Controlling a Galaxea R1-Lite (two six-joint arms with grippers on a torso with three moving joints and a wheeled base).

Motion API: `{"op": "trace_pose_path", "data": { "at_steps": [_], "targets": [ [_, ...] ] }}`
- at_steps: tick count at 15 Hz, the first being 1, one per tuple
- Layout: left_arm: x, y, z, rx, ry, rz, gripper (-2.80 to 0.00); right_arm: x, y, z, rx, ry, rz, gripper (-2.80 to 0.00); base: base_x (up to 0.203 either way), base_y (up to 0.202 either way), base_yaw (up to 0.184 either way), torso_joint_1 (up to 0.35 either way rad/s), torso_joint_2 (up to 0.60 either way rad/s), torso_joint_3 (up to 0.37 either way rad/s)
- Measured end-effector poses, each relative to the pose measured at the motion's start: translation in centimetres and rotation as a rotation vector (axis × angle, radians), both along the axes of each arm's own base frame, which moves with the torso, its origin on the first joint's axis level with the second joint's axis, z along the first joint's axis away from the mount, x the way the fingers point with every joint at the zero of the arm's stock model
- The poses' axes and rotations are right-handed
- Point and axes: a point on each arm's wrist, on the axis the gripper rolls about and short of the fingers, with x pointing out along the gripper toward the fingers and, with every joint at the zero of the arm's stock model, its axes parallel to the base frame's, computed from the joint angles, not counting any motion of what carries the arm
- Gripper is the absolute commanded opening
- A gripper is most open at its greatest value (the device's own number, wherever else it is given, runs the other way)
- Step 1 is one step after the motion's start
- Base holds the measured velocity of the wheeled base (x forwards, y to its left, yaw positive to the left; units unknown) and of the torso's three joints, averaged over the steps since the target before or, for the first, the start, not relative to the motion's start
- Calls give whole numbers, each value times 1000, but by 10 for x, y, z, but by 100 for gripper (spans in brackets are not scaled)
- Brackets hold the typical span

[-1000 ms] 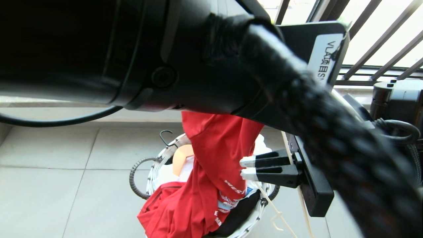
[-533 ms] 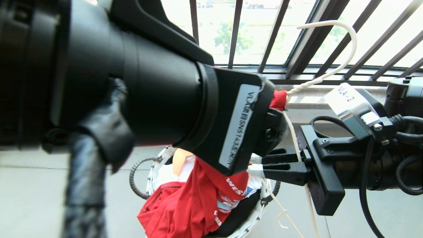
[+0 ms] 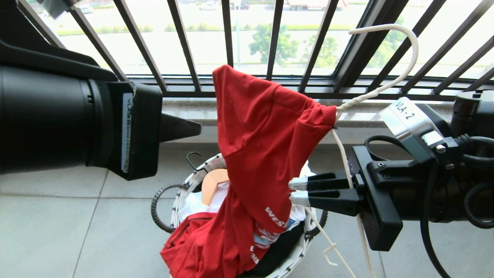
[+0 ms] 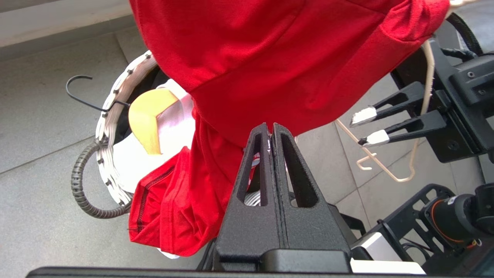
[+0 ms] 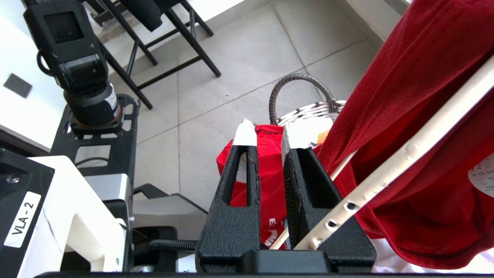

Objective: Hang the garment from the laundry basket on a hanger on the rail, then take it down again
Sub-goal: Hang the clothes on the clothes rack

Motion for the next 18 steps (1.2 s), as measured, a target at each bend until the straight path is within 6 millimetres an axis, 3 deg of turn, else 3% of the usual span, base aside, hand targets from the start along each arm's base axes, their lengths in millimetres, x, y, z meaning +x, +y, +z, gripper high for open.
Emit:
{"op": "trace_pose_path", "data": {
  "at_steps": [4,10,18],
  "targets": [
    [5,13,-8,-32,-30,61,-280,4,2,-3,-8,12,-4,-280,0,0,0,0,0,0],
    [18,17,-9,-55,-3,39,-280,6,3,-4,-10,18,-6,-280,0,0,0,0,1,21],
    [29,15,-13,-45,18,40,-280,3,1,-3,-8,13,-7,-280,0,0,0,0,2,197]
  ]
}}
